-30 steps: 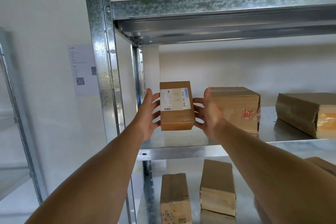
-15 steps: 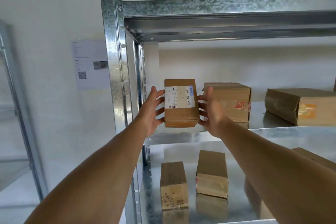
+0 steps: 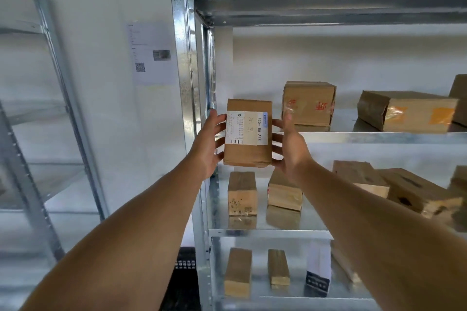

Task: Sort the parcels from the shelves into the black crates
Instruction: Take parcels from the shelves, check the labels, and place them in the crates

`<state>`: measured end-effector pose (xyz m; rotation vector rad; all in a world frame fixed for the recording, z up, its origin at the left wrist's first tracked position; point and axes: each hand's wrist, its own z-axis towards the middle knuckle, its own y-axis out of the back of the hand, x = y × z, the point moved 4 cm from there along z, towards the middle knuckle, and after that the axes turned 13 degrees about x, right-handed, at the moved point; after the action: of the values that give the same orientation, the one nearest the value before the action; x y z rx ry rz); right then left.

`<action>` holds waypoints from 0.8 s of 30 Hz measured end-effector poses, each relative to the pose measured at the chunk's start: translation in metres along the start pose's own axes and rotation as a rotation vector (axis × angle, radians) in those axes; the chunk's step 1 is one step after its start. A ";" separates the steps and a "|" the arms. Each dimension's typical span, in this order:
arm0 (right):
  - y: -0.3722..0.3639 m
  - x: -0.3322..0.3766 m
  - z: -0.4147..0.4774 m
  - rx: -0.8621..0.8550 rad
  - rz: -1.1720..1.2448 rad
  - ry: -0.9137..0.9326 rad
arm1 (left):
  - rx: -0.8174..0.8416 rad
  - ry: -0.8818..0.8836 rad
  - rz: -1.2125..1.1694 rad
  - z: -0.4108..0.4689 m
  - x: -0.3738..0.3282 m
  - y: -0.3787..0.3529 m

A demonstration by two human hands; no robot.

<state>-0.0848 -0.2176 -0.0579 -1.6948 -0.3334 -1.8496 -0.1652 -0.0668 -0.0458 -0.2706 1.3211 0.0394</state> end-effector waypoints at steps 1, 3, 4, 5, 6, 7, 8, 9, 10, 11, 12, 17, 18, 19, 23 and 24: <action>-0.003 -0.008 -0.010 0.005 0.006 -0.022 | -0.008 0.010 0.009 -0.013 0.004 0.001; -0.010 -0.024 -0.024 0.017 0.013 -0.063 | -0.033 0.037 0.010 -0.034 0.012 0.006; -0.015 -0.031 -0.030 0.023 0.011 -0.079 | -0.051 0.049 0.006 -0.045 0.017 0.010; -0.021 -0.036 -0.035 0.030 0.008 -0.088 | -0.066 0.055 0.006 -0.055 0.021 0.015; -0.028 -0.041 -0.037 0.038 0.010 -0.093 | -0.076 0.058 0.003 -0.063 0.022 0.020; -0.036 -0.046 -0.037 0.045 0.018 -0.101 | -0.085 0.070 -0.004 -0.071 0.024 0.028; -0.047 -0.052 -0.039 0.052 0.021 -0.112 | -0.100 0.081 -0.004 -0.079 0.025 0.038; -0.059 -0.058 -0.039 0.063 0.013 -0.119 | -0.117 0.085 0.015 -0.087 0.025 0.049; -0.072 -0.065 -0.039 0.082 0.006 -0.127 | -0.136 0.088 0.040 -0.094 0.023 0.061; -0.086 -0.072 -0.038 0.100 0.005 -0.137 | -0.155 0.098 0.068 -0.101 0.021 0.075; -0.100 -0.082 -0.037 0.115 0.004 -0.150 | -0.172 0.112 0.092 -0.107 0.020 0.090; -0.183 -0.130 -0.016 0.244 -0.015 -0.222 | -0.246 0.159 0.114 -0.133 0.028 0.178; -0.201 -0.140 -0.008 0.263 -0.020 -0.234 | -0.264 0.161 0.105 -0.137 0.030 0.199; -0.219 -0.149 0.000 0.277 -0.028 -0.240 | -0.280 0.162 0.097 -0.139 0.030 0.220; -0.289 -0.183 0.034 0.308 -0.058 -0.256 | -0.319 0.176 0.095 -0.136 0.034 0.302; -0.305 -0.192 0.043 0.309 -0.056 -0.260 | -0.322 0.179 0.100 -0.134 0.036 0.322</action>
<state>-0.2264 0.0962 -0.1735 -1.7188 -0.7395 -1.5209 -0.3424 0.2111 -0.1661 -0.4898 1.5050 0.3200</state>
